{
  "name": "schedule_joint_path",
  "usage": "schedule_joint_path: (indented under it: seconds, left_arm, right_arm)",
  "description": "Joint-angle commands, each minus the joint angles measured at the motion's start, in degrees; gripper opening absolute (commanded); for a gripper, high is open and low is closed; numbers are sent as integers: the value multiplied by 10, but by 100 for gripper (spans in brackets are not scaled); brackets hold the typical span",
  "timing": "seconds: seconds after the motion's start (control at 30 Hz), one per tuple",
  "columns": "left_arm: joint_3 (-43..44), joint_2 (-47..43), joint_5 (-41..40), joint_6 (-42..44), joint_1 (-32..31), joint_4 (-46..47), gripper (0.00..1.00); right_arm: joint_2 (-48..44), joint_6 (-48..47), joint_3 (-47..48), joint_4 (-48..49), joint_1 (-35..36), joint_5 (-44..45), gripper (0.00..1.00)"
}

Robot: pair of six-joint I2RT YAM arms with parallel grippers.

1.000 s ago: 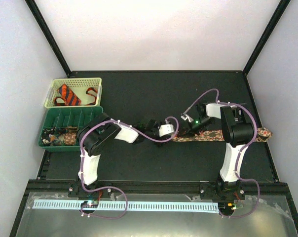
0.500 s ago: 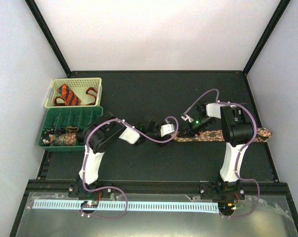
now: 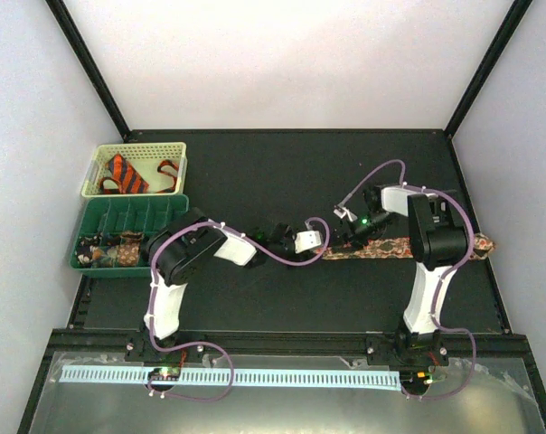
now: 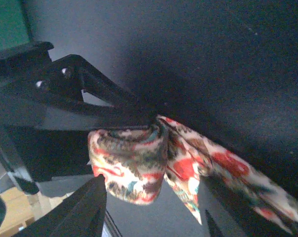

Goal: Roll the ties
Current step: Roll the tie at the center of the board.

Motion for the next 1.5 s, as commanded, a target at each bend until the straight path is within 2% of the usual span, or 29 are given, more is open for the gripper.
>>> schedule_joint_path:
  seconds: [0.0, 0.07, 0.2, 0.37, 0.43, 0.6, 0.7, 0.87, 1.03, 1.2, 1.3, 1.37, 1.47]
  left_arm:
    - [-22, -10, -41, 28, 3, -95, 38]
    - [-18, -8, -41, 28, 2, -99, 38]
    - [-5, -1, -42, 30, 1, -110, 39]
    - [-3, -1, -41, 33, 1, -115, 39]
    - [-3, 0, -40, 32, 1, -116, 40]
    - [-4, 1, -40, 34, 1, -118, 40]
    - [0, 1, -39, 34, 2, -119, 42]
    - [-10, -24, 11, 15, 17, -60, 71]
    - [-17, -29, 52, -9, 22, 15, 80]
    - [-16, 11, 71, -24, 17, 67, 81]
    - [-5, 36, 74, -37, 10, 99, 79]
    - [6, 50, 73, -41, 5, 102, 75]
    - [12, 62, 57, -35, 1, 99, 61]
  right_arm:
    - [-38, -7, 3, -18, -7, 16, 58]
    - [-44, 8, 6, -11, 4, 7, 58]
    - [-34, 32, 12, 10, 32, 1, 49]
    - [-13, 46, 16, 31, 47, 14, 45]
    - [-3, 48, 22, 36, 47, 30, 36]
    - [11, 41, 27, 30, 43, 57, 2]
    - [12, 37, 19, 26, 36, 66, 2]
    - [20, 27, -5, 21, 22, 76, 2]
    - [37, 24, -12, 14, 10, 110, 1]
    - [40, 21, -15, 10, 7, 117, 2]
    - [42, 22, -18, 16, 7, 113, 2]
    - [49, 22, -14, 18, 7, 103, 1]
    - [58, 16, -1, 19, 13, 87, 1]
